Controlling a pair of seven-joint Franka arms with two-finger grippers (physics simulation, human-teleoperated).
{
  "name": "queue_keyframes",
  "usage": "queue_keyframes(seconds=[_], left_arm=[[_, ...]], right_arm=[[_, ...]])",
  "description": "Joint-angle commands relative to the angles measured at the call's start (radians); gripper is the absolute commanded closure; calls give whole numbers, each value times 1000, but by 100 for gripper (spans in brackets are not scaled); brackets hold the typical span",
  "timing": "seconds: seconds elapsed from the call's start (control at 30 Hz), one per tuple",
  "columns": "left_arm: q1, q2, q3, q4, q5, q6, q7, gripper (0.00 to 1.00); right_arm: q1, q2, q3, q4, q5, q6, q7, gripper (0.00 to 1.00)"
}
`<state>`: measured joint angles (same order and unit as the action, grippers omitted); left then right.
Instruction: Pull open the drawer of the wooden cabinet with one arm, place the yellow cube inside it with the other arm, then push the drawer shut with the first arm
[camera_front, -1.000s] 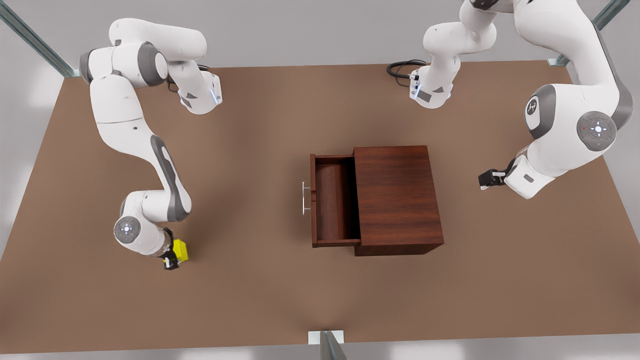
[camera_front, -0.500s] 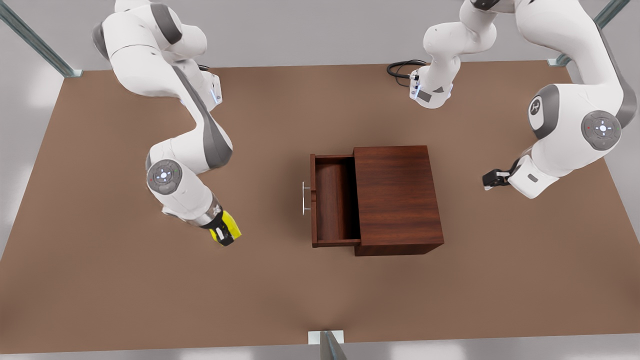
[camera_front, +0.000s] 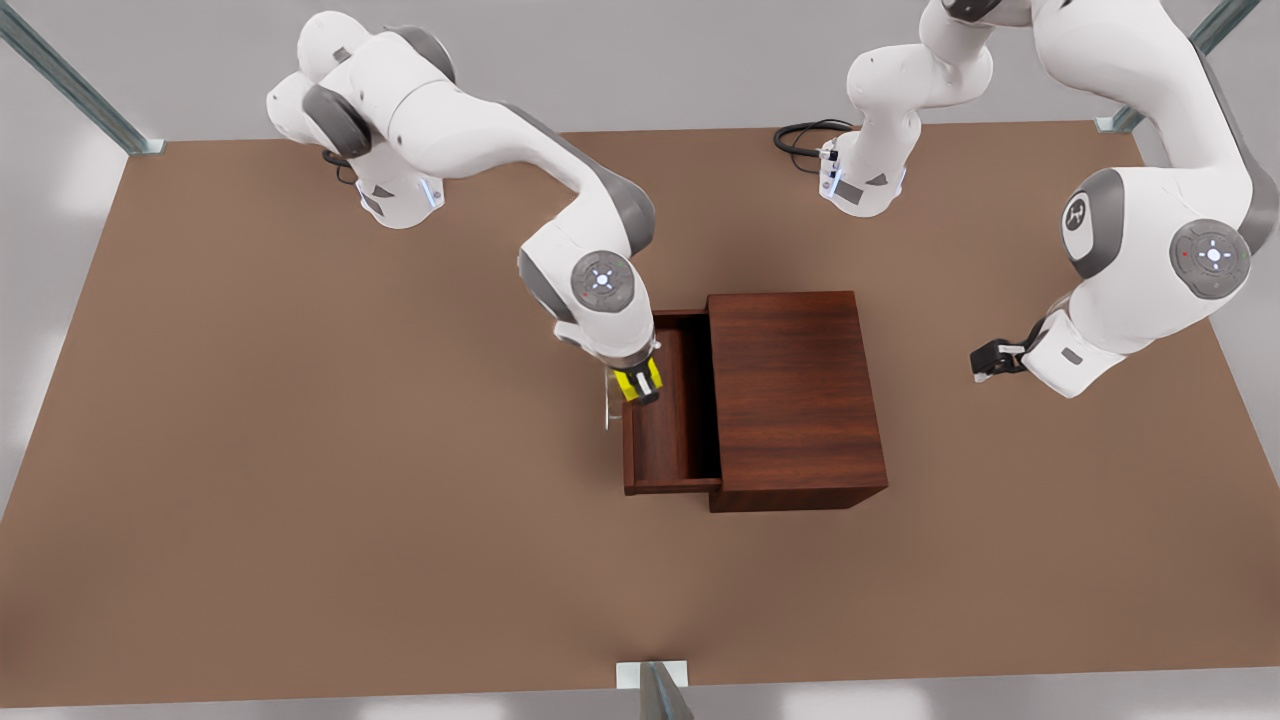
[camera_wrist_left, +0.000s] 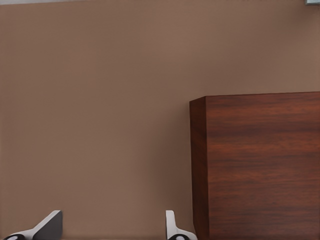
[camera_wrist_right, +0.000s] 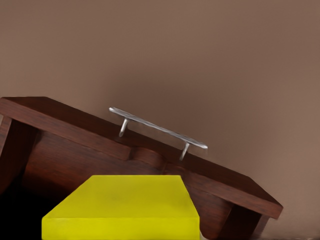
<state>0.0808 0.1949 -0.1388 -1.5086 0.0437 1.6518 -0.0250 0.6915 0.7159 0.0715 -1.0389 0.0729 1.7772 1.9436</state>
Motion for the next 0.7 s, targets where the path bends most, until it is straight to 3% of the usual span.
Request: queue_keyframes(seconds=[0.0,0.23,0.27,0.3,0.47,0.6,0.67], left_arm=[[4,-5,-1,1,1,-6,11,0],[4,-3,-1,1,-1,-7,10,0],[4,-3,-1,1,-1,-7,10,0],[4,-3,-1,1,-1,-9,8,0],[10,-3,2,1,-1,-12,11,0],[10,-3,1,-1,-1,-14,10,0],[10,-3,1,1,-1,-14,10,0]], right_arm=[[28,30,-24,33,5,10,641,39],[77,111,-50,94,4,53,679,39],[77,111,-53,94,4,53,676,26],[77,109,-56,94,4,51,675,0],[39,42,-90,92,-1,-13,615,0],[-378,-50,-96,85,-65,-196,-114,0],[-607,-121,-81,-4,-82,-168,-879,0]])
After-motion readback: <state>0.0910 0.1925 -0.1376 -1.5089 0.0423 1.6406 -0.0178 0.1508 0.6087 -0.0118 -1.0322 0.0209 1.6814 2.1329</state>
